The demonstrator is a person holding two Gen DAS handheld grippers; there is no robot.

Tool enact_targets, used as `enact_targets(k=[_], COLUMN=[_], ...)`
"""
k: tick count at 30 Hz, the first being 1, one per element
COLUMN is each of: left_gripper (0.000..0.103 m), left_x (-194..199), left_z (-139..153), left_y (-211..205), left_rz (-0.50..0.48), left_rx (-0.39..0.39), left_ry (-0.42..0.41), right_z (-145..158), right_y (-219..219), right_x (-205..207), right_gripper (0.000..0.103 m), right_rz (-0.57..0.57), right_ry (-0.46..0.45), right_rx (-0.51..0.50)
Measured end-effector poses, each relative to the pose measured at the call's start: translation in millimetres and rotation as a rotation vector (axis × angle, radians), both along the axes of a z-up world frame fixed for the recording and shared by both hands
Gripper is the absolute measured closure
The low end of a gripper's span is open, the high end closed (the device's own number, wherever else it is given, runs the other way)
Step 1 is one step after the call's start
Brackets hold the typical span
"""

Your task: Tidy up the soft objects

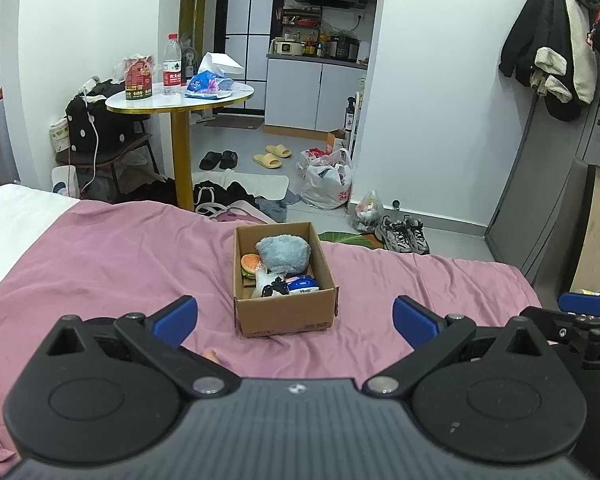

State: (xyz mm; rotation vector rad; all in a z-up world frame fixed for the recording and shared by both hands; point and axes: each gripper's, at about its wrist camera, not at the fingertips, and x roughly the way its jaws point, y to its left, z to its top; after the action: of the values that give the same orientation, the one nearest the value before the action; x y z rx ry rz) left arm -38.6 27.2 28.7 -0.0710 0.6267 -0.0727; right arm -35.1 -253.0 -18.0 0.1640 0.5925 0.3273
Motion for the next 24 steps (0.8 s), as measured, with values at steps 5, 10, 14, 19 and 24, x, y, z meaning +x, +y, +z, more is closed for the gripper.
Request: enact_targets(k=[5, 10, 14, 19, 24], left_gripper=[0.0, 0.0, 0.0, 0.0, 0.0], left_x=[1.1, 1.3, 1.5, 0.8, -1.4], left_z=[1.1, 0.4, 0.0, -3.0, -3.4], left_y=[1.7, 2.2, 3.1, 2.6, 1.8], left_rz=[0.0, 0.002, 0.001, -0.003, 0.001], left_rx=[0.002, 0.001, 0.0, -0.003, 0.008], left_ry=[-0.001, 0.002, 0.002, 0.01, -0.008], right_z=[-0.4, 0.0, 0.2, 0.4, -1.3], right_y=[2.3, 2.7, 2.0, 5.6, 7.2], right_x=[-2.0, -1.3, -2.7, -2.3, -4.4], right_gripper=[0.0, 0.0, 0.0, 0.0, 0.0], right_rz=[0.005, 0.005, 0.005, 0.005, 0.006], right_ry=[-0.001, 0.0, 0.002, 0.002, 0.007], right_rx=[-0.006, -0.006, -0.005, -0.008, -0.007])
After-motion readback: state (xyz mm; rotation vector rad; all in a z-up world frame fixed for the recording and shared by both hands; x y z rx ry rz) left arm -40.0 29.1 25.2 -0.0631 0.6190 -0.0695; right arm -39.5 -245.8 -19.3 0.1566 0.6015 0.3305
